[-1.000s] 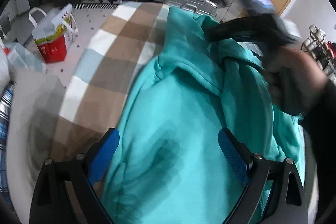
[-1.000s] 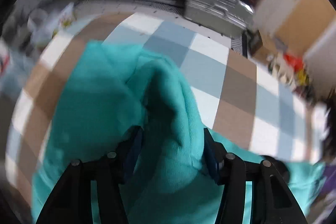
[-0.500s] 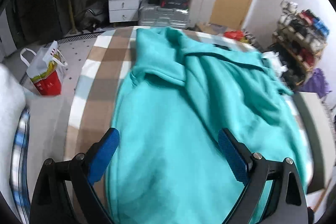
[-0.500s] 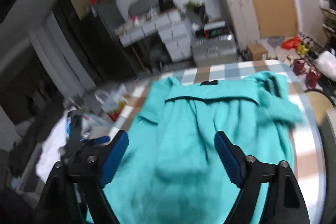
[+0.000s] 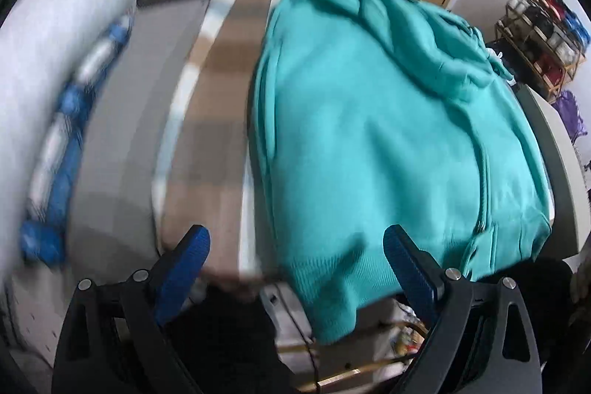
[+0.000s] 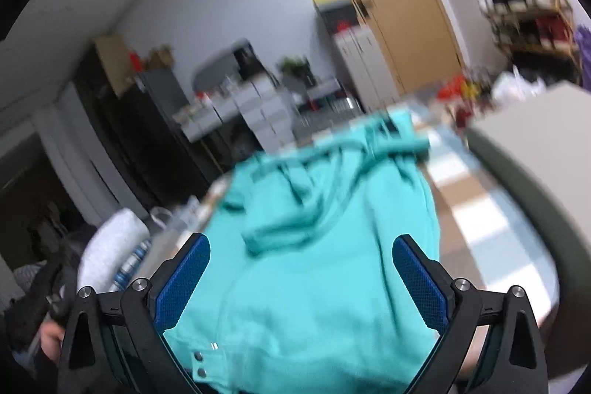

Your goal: Fold large clothes

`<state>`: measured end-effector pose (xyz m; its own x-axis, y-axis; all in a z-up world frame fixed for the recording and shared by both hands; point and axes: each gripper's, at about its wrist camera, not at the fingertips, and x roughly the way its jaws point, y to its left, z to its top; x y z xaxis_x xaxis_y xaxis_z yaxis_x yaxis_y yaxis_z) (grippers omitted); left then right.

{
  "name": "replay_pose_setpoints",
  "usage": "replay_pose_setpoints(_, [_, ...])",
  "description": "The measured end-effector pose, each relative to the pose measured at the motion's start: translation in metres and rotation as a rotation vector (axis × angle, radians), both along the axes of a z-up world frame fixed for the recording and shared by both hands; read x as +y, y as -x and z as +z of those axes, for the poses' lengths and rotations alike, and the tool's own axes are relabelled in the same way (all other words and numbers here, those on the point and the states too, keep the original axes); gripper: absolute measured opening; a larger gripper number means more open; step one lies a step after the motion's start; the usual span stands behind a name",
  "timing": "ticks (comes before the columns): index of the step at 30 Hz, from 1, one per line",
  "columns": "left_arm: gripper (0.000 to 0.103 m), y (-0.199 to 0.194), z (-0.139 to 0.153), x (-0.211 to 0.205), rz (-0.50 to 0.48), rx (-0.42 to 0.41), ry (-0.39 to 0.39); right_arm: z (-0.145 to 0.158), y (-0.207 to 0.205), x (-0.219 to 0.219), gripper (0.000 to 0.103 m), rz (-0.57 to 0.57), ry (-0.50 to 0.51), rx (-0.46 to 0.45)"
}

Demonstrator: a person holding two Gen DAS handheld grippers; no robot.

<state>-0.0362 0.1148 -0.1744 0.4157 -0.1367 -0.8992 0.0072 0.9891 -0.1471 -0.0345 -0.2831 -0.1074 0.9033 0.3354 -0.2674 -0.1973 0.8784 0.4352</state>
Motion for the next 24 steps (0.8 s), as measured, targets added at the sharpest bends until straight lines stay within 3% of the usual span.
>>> replay_pose_setpoints(2, [0.093, 0.002, -0.007, -0.002, -0.001, 0.016, 0.038, -0.003, -0.007, -0.009, 0.103, -0.008, -0.058, 0.034])
replay_pose_setpoints(6, [0.092, 0.004, -0.017, -0.009, -0.002, 0.021, 0.009, -0.003, 0.001, -0.010, 0.103, -0.016, -0.054, 0.006])
replay_pose_setpoints(7, [0.086, 0.001, -0.021, -0.012, -0.009, 0.031, 0.000, -0.003, 0.001, -0.009, 0.103, -0.015, -0.043, 0.007])
replay_pose_setpoints(8, [0.070, 0.000, -0.024, -0.015, -0.020, 0.035, -0.001, -0.003, 0.001, -0.008, 0.103, -0.010, -0.035, 0.009])
replay_pose_setpoints(11, [0.044, -0.003, -0.026, -0.022, -0.054, 0.031, -0.003, -0.007, 0.000, -0.007, 0.103, -0.004, -0.032, 0.018])
replay_pose_setpoints(12, [0.040, -0.001, -0.025, -0.026, -0.061, 0.027, -0.017, -0.010, -0.001, -0.008, 0.103, -0.004, -0.035, 0.030])
replay_pose_setpoints(14, [0.028, 0.001, -0.025, -0.030, -0.094, 0.020, -0.054, -0.016, -0.012, -0.012, 0.103, 0.012, -0.075, 0.118])
replay_pose_setpoints(18, [0.018, 0.006, -0.023, -0.031, -0.163, 0.016, -0.124, -0.032, -0.033, -0.028, 0.103, 0.043, -0.133, 0.327])
replay_pose_setpoints(22, [0.016, 0.010, -0.026, -0.036, -0.194, 0.008, -0.243, -0.042, -0.048, -0.035, 0.103, 0.041, 0.054, 0.515])
replay_pose_setpoints(24, [0.016, 0.013, -0.024, -0.040, -0.205, -0.005, -0.269, -0.052, -0.056, -0.035, 0.096, 0.090, 0.077, 0.609])
